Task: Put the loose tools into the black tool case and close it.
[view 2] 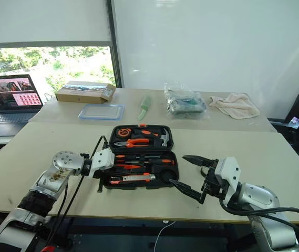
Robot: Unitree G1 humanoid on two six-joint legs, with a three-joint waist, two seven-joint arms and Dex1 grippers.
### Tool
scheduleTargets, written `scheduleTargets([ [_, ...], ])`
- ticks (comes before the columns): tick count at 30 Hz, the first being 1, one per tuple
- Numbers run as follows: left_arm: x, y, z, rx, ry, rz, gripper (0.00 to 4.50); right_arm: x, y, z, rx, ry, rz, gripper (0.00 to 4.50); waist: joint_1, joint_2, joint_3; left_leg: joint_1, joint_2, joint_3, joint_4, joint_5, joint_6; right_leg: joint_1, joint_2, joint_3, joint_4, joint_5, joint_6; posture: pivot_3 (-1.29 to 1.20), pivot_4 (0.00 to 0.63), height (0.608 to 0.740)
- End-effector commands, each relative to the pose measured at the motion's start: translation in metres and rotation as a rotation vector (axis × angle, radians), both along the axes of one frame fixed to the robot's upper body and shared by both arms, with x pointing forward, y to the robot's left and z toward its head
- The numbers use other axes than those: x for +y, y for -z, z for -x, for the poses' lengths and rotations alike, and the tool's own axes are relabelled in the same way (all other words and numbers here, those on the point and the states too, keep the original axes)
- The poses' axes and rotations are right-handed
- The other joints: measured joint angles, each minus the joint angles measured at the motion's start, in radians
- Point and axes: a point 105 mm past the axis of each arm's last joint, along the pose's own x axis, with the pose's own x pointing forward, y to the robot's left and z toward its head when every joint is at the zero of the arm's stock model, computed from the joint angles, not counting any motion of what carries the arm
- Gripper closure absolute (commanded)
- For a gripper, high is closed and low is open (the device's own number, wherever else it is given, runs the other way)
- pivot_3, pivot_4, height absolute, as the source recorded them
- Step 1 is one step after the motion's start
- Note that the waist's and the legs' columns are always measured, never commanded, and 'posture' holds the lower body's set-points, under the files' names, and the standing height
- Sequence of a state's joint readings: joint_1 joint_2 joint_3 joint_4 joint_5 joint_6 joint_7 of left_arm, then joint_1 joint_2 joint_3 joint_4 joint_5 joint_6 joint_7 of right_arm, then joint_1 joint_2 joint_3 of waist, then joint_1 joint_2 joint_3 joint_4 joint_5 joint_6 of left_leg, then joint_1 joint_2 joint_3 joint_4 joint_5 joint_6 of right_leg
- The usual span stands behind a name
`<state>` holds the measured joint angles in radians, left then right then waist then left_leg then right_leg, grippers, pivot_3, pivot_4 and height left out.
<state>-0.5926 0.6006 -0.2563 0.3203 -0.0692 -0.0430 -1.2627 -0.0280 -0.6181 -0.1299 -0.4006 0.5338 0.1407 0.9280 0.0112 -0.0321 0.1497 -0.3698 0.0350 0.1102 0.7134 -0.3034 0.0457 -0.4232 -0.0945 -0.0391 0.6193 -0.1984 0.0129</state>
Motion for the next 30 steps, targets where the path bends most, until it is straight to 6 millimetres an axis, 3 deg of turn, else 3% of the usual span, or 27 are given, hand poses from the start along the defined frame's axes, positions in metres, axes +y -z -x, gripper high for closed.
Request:
scheduleTargets([
  [1, 0.012, 0.049, 0.013, 0.15, -0.035, -0.189, 4.45, 0.0, -0.011, 0.004, -0.048, 0.001, -0.005, 0.0, 0.0, 0.003, -0.002, 0.0, 0.0, 0.0, 0.0, 0.0, 0.0, 0.0, 0.0, 0.0, 0.0, 0.0, 0.0, 0.0, 0.15, 0.74],
  [4, 0.013, 0.054, 0.012, 0.16, -0.065, -0.218, 4.45, -0.001, -0.01, 0.004, -0.047, 0.005, -0.005, 0.0, 0.001, 0.006, -0.007, 0.0, 0.0, 0.0, -0.001, 0.0, 0.0, 0.0, 0.0, 0.0, -0.001, 0.0, 0.0, 0.0, 0.15, 0.74],
  [7, 0.003, 0.048, 0.008, 0.149, -0.081, -0.139, 4.45, -0.002, -0.01, 0.005, -0.047, 0.014, -0.006, 0.0, 0.002, 0.011, -0.013, 0.001, 0.0, 0.0, -0.001, 0.0, 0.001, 0.002, 0.0, 0.0, -0.002, 0.0, 0.0, 0.0, 0.15, 0.74],
  [10, -0.007, 0.017, 0.006, 0.075, -0.044, 0.039, 4.45, -0.015, -0.012, 0.009, -0.053, 0.063, 0.004, 0.0, 0.007, 0.012, -0.014, 0.001, -0.001, 0.0, -0.001, 0.0, 0.001, 0.002, -0.001, 0.0, -0.003, -0.001, 0.001, 0.0, 0.15, 0.74],
  [13, 0.003, -0.012, 0.004, 0.04, -0.056, 0.192, 4.45, -0.035, -0.006, 0.017, -0.024, 0.131, 0.032, 0.0, 0.006, 0.011, -0.013, -0.002, -0.001, 0.0, -0.001, -0.001, 0.001, -0.001, -0.001, 0.0, -0.003, -0.001, 0.003, 0.0, 0.15, 0.74],
  [14, 0.008, -0.02, 0.006, 0.031, -0.045, 0.231, 3.94, -0.043, -0.003, 0.02, -0.009, 0.159, 0.041, 0.0, 0.004, 0.01, -0.012, -0.004, -0.001, 0.0, -0.001, -0.001, 0.002, -0.002, -0.001, 0.0, -0.003, 0.0, 0.001, 0.0, 0.15, 0.74],
  [16, 0.024, -0.037, 0.009, 0.012, -0.05, 0.319, 3.57, -0.062, 0.007, 0.029, 0.021, 0.225, 0.077, 0.0, 0.002, 0.01, -0.012, -0.007, 0.0, 0.0, -0.001, -0.001, 0.002, -0.004, 0.0, -0.001, -0.005, 0.0, 0.001, 0.0, 0.15, 0.74],
  [18, 0.045, -0.045, 0.015, -0.008, -0.059, 0.339, 2.79, -0.081, 0.017, 0.039, 0.053, 0.291, 0.115, 0.0, -0.001, 0.01, -0.012, -0.009, 0.0, 0.0, -0.001, -0.001, 0.002, -0.006, 0.0, -0.001, -0.006, 0.0, 0.002, 0.0, 0.15, 0.74],
  [20, 0.065, -0.046, 0.025, -0.017, -0.051, 0.336, 2.25, -0.097, 0.029, 0.047, 0.093, 0.346, 0.157, 0.0, -0.005, 0.01, -0.012, -0.01, 0.0, 0.0, -0.002, -0.002, 0.002, -0.007, 0.001, -0.001, -0.007, 0.0, 0.002, 0.0, 0.15, 0.74],
  [21, 0.073, -0.047, 0.029, -0.013, -0.054, 0.343, 1.6, -0.102, 0.033, 0.05, 0.105, 0.367, 0.178, 0.0, -0.005, 0.01, -0.012, -0.009, 0.0, 0.0, -0.002, -0.003, 0.003, -0.007, 0.001, 0.0, -0.007, 0.0, 0.002, 0.0, 0.15, 0.74],
  [22, 0.081, -0.046, 0.034, 0.008, -0.057, 0.347, 1.37, -0.108, 0.037, 0.052, 0.115, 0.383, 0.198, 0.0, -0.005, 0.01, -0.012, -0.009, 0.0, 0.001, -0.002, -0.003, 0.003, -0.007, 0.0, 0.0, -0.007, -0.001, 0.003, 0.0, 0.15, 0.74],
  [24, 0.103, -0.04, 0.041, 0.068, -0.099, 0.317, 0.69, -0.115, 0.042, 0.05, 0.152, 0.403, 0.253, 0.0, -0.007, 0.011, -0.011, -0.009, -0.001, 0.001, -0.002, -0.004, 0.003, -0.006, 0.0, 0.0, -0.008, -0.002, 0.004, 0.0, 0.15, 0.74],
  [26, 0.109, -0.041, 0.044, 0.063, -0.115, 0.326, 0.06, -0.115, 0.041, 0.039, 0.192, 0.393, 0.274, 0.0, -0.008, 0.011, -0.011, -0.009, -0.001, 0.002, -0.002, -0.005, 0.004, -0.006, -0.002, 0.001, -0.008, -0.002, 0.004, 0.0, 0.15, 0.74],
  [30, 0.098, -0.042, 0.051, 0.089, -0.049, 0.365, 0.06, -0.106, 0.034, 0.005, 0.271, 0.35, 0.31, 0.0, -0.008, 0.01, -0.01, -0.009, -0.001, 0.003, 0.001, -0.004, 0.004, -0.006, -0.004, 0.001, -0.008, -0.005, 0.005, 0.0, 0.15, 0.74],
])
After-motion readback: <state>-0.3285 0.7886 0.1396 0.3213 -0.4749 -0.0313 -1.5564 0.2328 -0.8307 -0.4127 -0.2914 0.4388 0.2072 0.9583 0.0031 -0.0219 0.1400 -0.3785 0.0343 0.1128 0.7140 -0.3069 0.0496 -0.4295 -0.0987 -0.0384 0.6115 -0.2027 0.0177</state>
